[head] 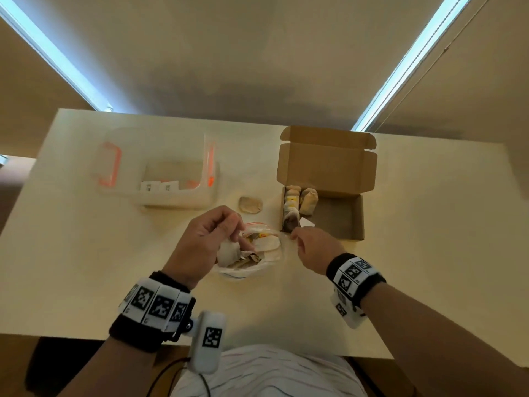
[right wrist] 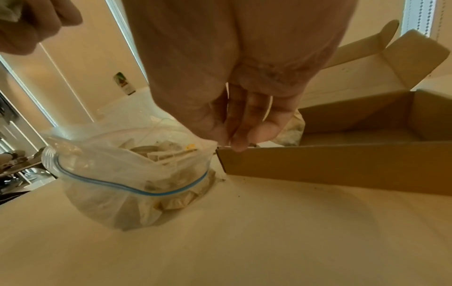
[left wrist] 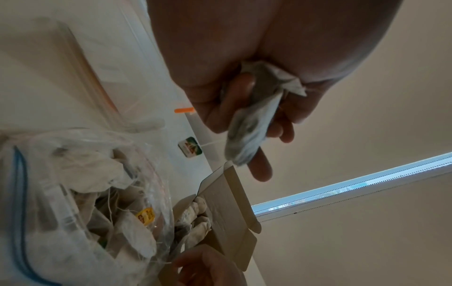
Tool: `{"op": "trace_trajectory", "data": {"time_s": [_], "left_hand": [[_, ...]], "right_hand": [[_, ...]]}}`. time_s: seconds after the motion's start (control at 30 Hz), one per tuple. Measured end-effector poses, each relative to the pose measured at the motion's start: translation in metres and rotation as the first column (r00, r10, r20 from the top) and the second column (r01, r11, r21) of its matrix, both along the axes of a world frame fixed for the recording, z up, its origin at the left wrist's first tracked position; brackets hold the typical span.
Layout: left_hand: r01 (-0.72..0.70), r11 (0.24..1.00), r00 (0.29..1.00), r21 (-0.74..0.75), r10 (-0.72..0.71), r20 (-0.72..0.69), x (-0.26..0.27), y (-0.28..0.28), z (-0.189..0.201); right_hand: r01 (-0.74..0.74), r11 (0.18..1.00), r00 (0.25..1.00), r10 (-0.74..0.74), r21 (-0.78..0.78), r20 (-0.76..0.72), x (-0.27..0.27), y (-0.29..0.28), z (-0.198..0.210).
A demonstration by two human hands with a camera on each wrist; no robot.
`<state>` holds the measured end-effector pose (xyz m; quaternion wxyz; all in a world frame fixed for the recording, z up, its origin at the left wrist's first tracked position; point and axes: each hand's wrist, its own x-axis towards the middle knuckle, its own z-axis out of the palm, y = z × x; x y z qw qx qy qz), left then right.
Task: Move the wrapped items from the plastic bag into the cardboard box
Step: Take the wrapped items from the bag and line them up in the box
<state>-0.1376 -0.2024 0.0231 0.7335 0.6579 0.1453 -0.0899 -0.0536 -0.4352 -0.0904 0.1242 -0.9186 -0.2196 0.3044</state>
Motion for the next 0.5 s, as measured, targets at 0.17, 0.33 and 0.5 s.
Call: {"op": "trace_trajectory", "data": {"time_s": [0.17, 0.33, 0.5], "left_hand": [[-0.012, 1.000, 1.000, 0.002, 0.012, 0.006, -0.001, 0.004, -0.006], [-0.013, 0.998, 1.000, 0.060, 0.012, 0.012, -0.005, 0.007, -0.006], [-0.038, 0.994, 0.999, 0.099, 0.037, 0.015, -0.003, 0.010, -0.004]], "right_hand": [[-0.047, 0.992, 0.997, 0.054, -0.120, 0.052, -0.004, 0.002, -0.004], [-0.003, 0.998, 0.999, -0.001, 0.060, 0.052, -0.006, 0.002, 0.011], [0.039, 0.926, 0.998, -0.056, 0.376, 0.034, -0.007, 0.002, 0.067]]}}
